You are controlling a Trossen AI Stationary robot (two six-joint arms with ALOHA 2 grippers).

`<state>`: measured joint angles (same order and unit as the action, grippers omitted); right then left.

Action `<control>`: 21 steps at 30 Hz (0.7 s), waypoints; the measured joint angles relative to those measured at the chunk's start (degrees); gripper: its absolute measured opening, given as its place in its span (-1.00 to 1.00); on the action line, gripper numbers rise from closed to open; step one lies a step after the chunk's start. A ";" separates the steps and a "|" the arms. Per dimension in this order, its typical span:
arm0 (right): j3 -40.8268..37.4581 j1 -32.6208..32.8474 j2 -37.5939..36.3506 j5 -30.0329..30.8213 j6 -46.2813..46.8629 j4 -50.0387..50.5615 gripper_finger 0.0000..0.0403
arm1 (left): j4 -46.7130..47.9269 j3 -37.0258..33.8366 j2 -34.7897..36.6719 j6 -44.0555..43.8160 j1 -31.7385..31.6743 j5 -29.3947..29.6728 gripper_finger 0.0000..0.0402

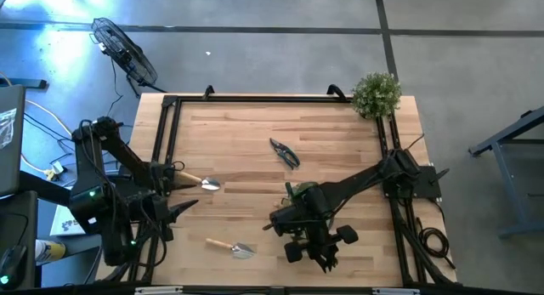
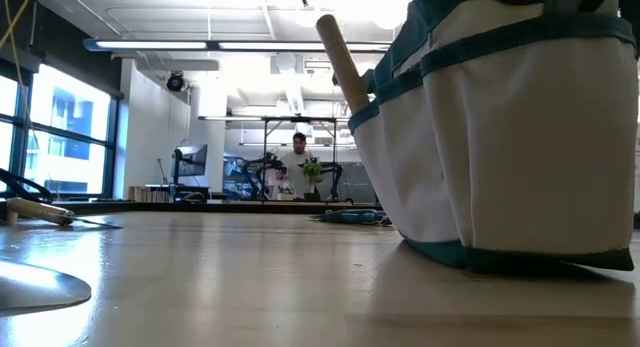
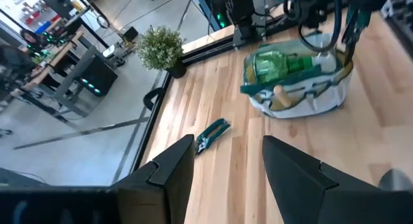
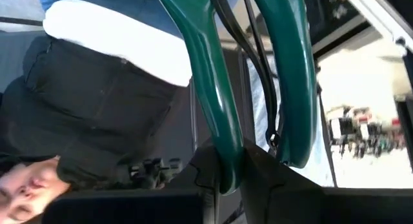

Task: Pick & Place Garden tools in Gardening bag
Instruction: Put the bottom green shear scissors into the gardening bag

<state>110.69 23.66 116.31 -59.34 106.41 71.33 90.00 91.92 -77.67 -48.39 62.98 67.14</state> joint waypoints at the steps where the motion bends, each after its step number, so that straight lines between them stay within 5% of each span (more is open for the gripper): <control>1: 0.00 0.11 0.00 -0.79 0.49 0.02 -0.89 | 0.02 -0.69 0.00 -0.04 0.00 0.19 -0.13; 21: -0.09 -0.77 3.08 -3.16 -0.89 -1.00 -0.89 | 0.01 -2.90 0.00 -1.40 0.00 -2.82 -0.13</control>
<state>110.61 22.89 119.39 -62.50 105.52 70.33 90.01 89.01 -77.67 -49.78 62.98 64.32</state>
